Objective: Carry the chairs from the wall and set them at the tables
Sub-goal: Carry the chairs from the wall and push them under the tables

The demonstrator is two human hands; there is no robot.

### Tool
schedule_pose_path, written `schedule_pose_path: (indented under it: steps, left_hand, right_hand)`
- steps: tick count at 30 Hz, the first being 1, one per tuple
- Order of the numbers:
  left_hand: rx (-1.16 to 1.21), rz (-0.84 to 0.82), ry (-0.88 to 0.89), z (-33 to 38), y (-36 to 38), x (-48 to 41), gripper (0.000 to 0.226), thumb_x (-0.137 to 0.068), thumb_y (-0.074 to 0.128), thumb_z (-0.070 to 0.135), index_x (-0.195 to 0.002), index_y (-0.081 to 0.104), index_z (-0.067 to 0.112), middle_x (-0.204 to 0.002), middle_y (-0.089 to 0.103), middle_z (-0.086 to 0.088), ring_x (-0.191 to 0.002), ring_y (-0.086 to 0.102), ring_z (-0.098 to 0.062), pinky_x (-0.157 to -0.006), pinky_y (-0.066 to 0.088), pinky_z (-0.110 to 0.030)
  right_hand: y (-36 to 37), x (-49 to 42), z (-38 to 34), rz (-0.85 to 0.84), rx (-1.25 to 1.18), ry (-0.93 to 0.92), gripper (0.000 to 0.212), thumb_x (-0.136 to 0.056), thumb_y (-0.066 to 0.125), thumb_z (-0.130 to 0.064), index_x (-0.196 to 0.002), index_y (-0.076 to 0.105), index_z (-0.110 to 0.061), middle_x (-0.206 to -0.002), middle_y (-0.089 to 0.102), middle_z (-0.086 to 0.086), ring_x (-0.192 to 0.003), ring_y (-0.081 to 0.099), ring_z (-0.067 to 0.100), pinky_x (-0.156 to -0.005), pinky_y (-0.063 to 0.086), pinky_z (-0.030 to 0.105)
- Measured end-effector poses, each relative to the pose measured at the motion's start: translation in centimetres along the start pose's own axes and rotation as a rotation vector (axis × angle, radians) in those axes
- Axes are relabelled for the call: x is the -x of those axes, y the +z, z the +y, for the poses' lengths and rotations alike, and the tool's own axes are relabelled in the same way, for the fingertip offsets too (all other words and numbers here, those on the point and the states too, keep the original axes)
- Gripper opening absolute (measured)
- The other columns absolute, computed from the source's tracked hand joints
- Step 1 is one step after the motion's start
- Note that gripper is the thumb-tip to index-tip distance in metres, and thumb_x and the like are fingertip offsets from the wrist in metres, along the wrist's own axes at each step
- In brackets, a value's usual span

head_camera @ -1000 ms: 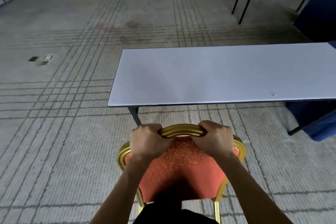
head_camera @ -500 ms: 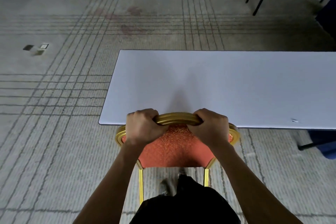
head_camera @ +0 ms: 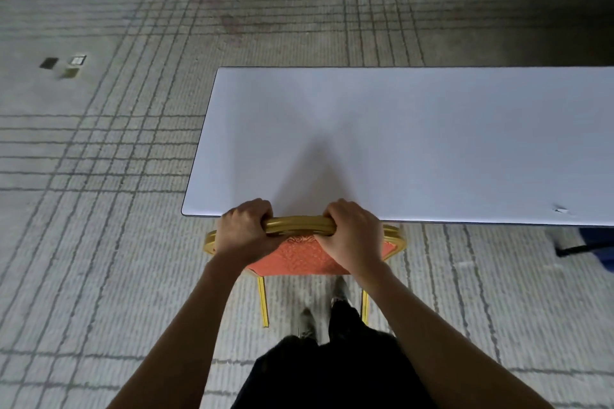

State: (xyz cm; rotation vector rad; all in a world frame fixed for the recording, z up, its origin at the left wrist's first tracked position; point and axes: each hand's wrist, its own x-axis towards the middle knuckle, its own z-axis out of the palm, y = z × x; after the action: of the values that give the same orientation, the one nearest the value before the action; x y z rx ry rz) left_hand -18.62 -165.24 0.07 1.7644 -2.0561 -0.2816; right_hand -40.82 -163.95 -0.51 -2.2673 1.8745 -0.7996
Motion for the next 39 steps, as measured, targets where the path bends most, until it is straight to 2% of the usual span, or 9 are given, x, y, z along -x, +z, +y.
schedule_pose_path:
  steps: [7, 13, 16, 21, 26, 31, 35, 37, 39]
  left_hand:
    - [-0.018, -0.004, 0.101, 0.8, 2.0, 4.8, 0.036, -0.064, 0.070, 0.059, -0.075, 0.060, 0.025, -0.072, 0.061, 0.009, -0.068, 0.062, -0.019, -0.057, 0.043, -0.027]
    - [-0.046, -0.397, -0.008, 1.0, 1.7, 13.0, 0.038, -0.080, 0.064, 0.071, -0.105, 0.061, 0.042, -0.096, 0.066, 0.021, -0.089, 0.064, -0.007, -0.085, 0.051, -0.030]
    - [-0.041, -0.456, -0.022, 1.5, 2.1, 18.5, 0.034, -0.084, 0.064, 0.066, -0.107, 0.060, 0.042, -0.095, 0.064, 0.023, -0.094, 0.064, -0.007, -0.083, 0.043, -0.030]
    - [-0.012, -0.446, -0.018, 1.7, 4.2, 29.7, 0.036, -0.080, 0.068, 0.054, -0.113, 0.065, 0.039, -0.107, 0.070, 0.019, -0.101, 0.066, -0.012, -0.087, 0.047, -0.030]
    - [-0.013, -0.331, -0.086, 3.5, 4.6, 34.7, 0.031, -0.075, 0.078, 0.049, -0.103, 0.073, 0.034, -0.092, 0.074, 0.008, -0.092, 0.067, -0.022, -0.090, 0.049, -0.040]
    - [0.160, -0.319, -0.183, 2.8, 4.1, 37.5, 0.034, -0.086, 0.070, 0.034, -0.119, 0.067, 0.025, -0.114, 0.069, 0.003, -0.116, 0.058, -0.027, -0.111, 0.034, -0.043]
    - [0.196, -0.316, -0.249, 3.4, 3.5, 40.0, 0.066, -0.092, 0.065, 0.028, -0.153, 0.043, 0.016, -0.160, 0.041, -0.007, -0.153, 0.028, -0.030, -0.126, 0.020, -0.046]
    - [0.328, -0.321, -0.316, 4.4, 3.0, 40.8, 0.073, -0.096, 0.066, 0.021, -0.160, 0.032, 0.018, -0.170, 0.020, 0.000, -0.158, 0.013, -0.020, -0.126, 0.018, -0.043]
    - [0.498, -0.274, -0.418, 5.9, 2.0, 40.8, 0.056, -0.098, 0.065, 0.020, -0.151, 0.048, 0.019, -0.167, 0.029, 0.002, -0.151, 0.030, -0.018, -0.119, 0.033, -0.042]
  right_hand:
    - [-0.9, 5.3, 0.5, -0.064, 0.026, 0.084, 0.026, -0.070, 0.055, -0.049, -0.079, 0.068, -0.029, -0.073, 0.065, -0.012, -0.067, 0.065, 0.014, -0.058, 0.043, 0.023]
    - [-2.2, 13.1, -1.5, -0.343, -0.025, 0.118, 0.024, -0.076, 0.079, -0.053, -0.094, 0.071, -0.040, -0.088, 0.068, -0.021, -0.084, 0.065, 0.005, -0.072, 0.037, 0.023]
    - [-1.8, 18.7, -2.0, -0.398, -0.049, 0.086, 0.029, -0.077, 0.077, -0.059, -0.100, 0.071, -0.041, -0.093, 0.072, -0.020, -0.086, 0.068, 0.006, -0.071, 0.041, 0.025]
    - [-0.4, 30.2, -2.9, -0.454, -0.094, 0.121, 0.032, -0.076, 0.076, -0.048, -0.105, 0.072, -0.035, -0.100, 0.074, -0.015, -0.096, 0.070, 0.014, -0.087, 0.054, 0.033]
    - [-1.0, 35.4, -3.4, -0.401, -0.074, 0.159, 0.040, -0.076, 0.084, -0.030, -0.113, 0.070, -0.027, -0.106, 0.074, -0.008, -0.106, 0.068, 0.022, -0.098, 0.043, 0.040]
    - [-1.6, 38.9, -5.8, -0.267, -0.096, 0.221, 0.047, -0.089, 0.071, -0.030, -0.130, 0.061, -0.010, -0.129, 0.064, 0.010, -0.126, 0.055, 0.035, -0.113, 0.039, 0.054]
    - [-2.5, 42.2, -6.9, -0.308, -0.353, 0.353, 0.064, -0.099, 0.060, -0.025, -0.158, 0.035, -0.017, -0.168, 0.025, -0.001, -0.156, 0.018, 0.019, -0.124, 0.020, 0.037]
    - [-2.9, 44.1, -7.8, -0.293, -0.481, 0.455, 0.054, -0.100, 0.053, -0.029, -0.152, 0.044, -0.020, -0.163, 0.033, -0.005, -0.148, 0.035, 0.019, -0.117, 0.034, 0.038]
    - [-3.3, 44.9, -8.6, -0.356, -0.618, 0.629, 0.048, -0.104, 0.050, -0.033, -0.150, 0.046, -0.022, -0.157, 0.044, -0.004, -0.136, 0.051, 0.018, -0.105, 0.043, 0.033]
